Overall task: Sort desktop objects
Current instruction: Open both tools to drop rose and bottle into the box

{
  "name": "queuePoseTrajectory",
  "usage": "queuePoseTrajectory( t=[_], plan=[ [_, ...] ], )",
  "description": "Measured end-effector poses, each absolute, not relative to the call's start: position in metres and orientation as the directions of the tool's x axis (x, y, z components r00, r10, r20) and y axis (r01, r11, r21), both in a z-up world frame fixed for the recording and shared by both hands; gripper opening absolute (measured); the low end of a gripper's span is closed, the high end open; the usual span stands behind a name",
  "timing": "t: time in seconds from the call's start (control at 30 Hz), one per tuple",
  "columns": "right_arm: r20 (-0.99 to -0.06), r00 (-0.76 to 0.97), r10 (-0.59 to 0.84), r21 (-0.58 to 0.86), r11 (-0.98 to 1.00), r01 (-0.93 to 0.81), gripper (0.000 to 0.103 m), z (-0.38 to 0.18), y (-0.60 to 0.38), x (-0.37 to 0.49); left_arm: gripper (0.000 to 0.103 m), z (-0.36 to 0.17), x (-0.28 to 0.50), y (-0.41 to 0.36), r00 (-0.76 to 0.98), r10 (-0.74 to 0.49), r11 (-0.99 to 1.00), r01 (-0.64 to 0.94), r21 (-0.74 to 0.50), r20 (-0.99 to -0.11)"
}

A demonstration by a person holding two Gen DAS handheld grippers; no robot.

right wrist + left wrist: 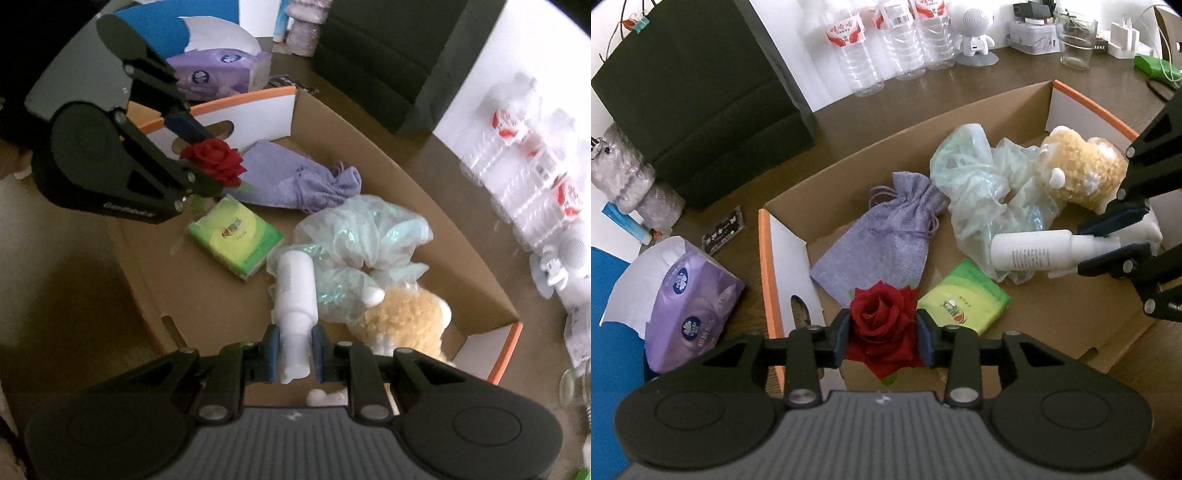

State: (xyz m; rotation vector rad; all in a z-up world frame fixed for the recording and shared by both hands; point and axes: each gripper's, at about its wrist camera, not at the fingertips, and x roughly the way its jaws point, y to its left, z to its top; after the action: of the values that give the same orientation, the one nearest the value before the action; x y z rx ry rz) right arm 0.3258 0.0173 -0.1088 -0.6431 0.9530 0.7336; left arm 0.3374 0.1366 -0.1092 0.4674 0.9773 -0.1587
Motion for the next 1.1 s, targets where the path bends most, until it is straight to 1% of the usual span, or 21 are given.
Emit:
queuePoseTrajectory(
  t=[0.1, 0.13, 0.17, 0.23, 0.3, 0.37, 0.4, 0.53, 0.6, 0.63, 0.67, 0.7, 0.77, 0.87, 1.1],
  plan=[
    [-0.881, 0.390, 0.266, -0.158, 0.613, -0.774, 0.018, -0.108, 0.016, 0.327, 0.043, -0.111, 0.339, 0.137, 0.556, 0.082, 0.891, 0.331, 0.311, -0.827],
    [-0.878, 0.397, 0.267, -0.162, 0.615, -0.771, 0.021, -0.106, 0.016, 0.327, 0.044, -0.111, 0.339, 0.137, 0.556, 0.083, 0.891, 0.330, 0.311, -0.827],
    [-0.876, 0.401, 0.268, -0.162, 0.619, -0.769, 0.027, -0.105, 0.016, 0.328, 0.050, -0.110, 0.339, 0.137, 0.557, 0.084, 0.891, 0.329, 0.312, -0.826],
    [-0.872, 0.407, 0.273, -0.160, 0.627, -0.762, 0.035, -0.103, 0.015, 0.329, 0.055, -0.108, 0.338, 0.136, 0.567, 0.087, 0.890, 0.325, 0.320, -0.819],
    [-0.869, 0.413, 0.273, -0.159, 0.636, -0.755, 0.038, -0.102, 0.014, 0.330, 0.060, -0.104, 0.336, 0.136, 0.579, 0.092, 0.890, 0.316, 0.327, -0.810],
    [-0.865, 0.419, 0.275, -0.157, 0.646, -0.747, 0.043, -0.099, 0.013, 0.329, 0.067, -0.099, 0.333, 0.136, 0.591, 0.098, 0.892, 0.305, 0.335, -0.801],
    [-0.864, 0.421, 0.278, -0.153, 0.650, -0.744, 0.045, -0.097, 0.013, 0.328, 0.069, -0.097, 0.332, 0.136, 0.597, 0.101, 0.892, 0.300, 0.338, -0.796],
    [-0.852, 0.441, 0.283, -0.154, 0.669, -0.727, 0.064, -0.087, 0.011, 0.321, 0.081, -0.084, 0.324, 0.135, 0.624, 0.102, 0.896, 0.281, 0.345, -0.774],
    [-0.844, 0.454, 0.284, -0.155, 0.683, -0.714, 0.070, -0.081, 0.009, 0.317, 0.090, -0.077, 0.318, 0.134, 0.640, 0.100, 0.901, 0.267, 0.342, -0.762],
    [-0.841, 0.461, 0.285, -0.150, 0.695, -0.703, 0.076, -0.077, 0.008, 0.315, 0.098, -0.073, 0.314, 0.134, 0.648, 0.099, 0.904, 0.260, 0.341, -0.755],
    [-0.837, 0.467, 0.287, -0.142, 0.710, -0.690, 0.080, -0.074, 0.005, 0.312, 0.103, -0.070, 0.311, 0.133, 0.655, 0.098, 0.906, 0.253, 0.339, -0.749],
    [-0.834, 0.470, 0.290, -0.131, 0.723, -0.678, 0.082, -0.070, 0.003, 0.310, 0.103, -0.066, 0.308, 0.133, 0.662, 0.096, 0.908, 0.247, 0.338, -0.743],
    [-0.831, 0.474, 0.293, -0.114, 0.743, -0.659, 0.089, -0.065, -0.001, 0.306, 0.103, -0.061, 0.301, 0.133, 0.668, 0.092, 0.912, 0.240, 0.331, -0.738],
    [-0.830, 0.479, 0.287, -0.101, 0.766, -0.635, 0.090, -0.058, -0.007, 0.297, 0.103, -0.054, 0.292, 0.135, 0.675, 0.086, 0.927, 0.215, 0.307, -0.733],
    [-0.828, 0.493, 0.269, -0.059, 0.832, -0.552, 0.090, -0.043, -0.026, 0.275, 0.103, -0.033, 0.265, 0.144, 0.695, 0.036, 0.971, 0.145, 0.190, -0.718]
  ],
)
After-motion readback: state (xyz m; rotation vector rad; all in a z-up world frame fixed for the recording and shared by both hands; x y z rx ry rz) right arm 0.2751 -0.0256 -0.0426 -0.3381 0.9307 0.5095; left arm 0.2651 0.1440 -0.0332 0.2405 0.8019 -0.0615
